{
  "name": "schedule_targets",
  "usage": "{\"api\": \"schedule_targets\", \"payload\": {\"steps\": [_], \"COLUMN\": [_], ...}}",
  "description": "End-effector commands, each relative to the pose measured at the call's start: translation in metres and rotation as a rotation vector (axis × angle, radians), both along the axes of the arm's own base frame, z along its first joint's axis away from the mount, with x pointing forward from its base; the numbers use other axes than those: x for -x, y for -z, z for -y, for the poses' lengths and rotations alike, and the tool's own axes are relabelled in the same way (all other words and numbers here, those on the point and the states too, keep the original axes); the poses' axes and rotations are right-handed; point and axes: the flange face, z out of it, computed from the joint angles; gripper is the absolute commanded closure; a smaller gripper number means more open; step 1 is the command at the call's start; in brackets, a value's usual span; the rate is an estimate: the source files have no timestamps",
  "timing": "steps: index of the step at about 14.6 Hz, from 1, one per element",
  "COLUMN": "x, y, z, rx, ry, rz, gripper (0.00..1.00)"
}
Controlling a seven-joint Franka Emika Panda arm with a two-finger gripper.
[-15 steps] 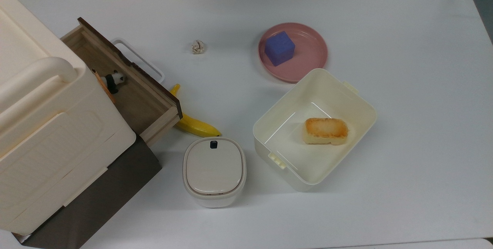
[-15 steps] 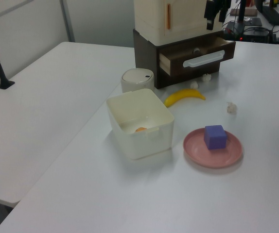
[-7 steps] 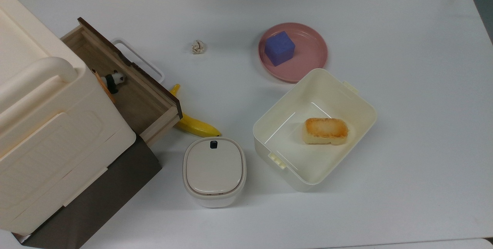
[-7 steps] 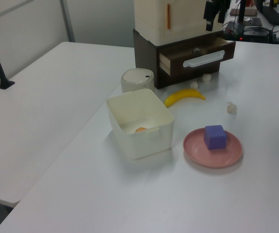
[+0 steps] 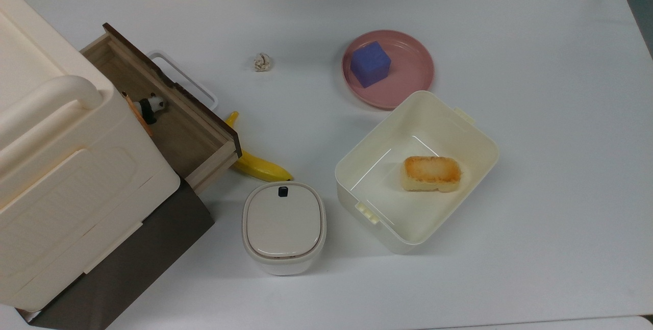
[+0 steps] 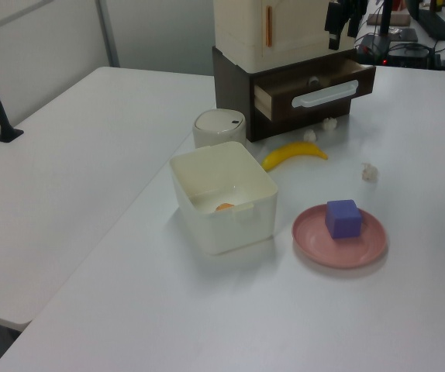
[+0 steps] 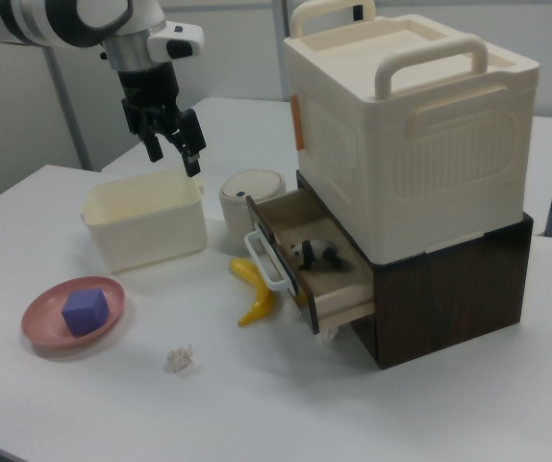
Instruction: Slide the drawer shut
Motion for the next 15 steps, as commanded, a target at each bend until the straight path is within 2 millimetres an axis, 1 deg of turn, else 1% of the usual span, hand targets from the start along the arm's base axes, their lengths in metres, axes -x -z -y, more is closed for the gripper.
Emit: {"api": "schedule_targets", "payload": {"steps": [1, 11, 15], "x": [0.004, 0.004, 0.016], "y": [0.001, 0.003, 0.009], "z": [-0.001, -0.002, -0.004], "rx": [-0.013, -0.014, -0.028], "ry": [-0.023, -0.013, -0.007], "rz": [-0.007, -0.014, -0.11], "gripper": [0.0, 0.0, 0.0]}}
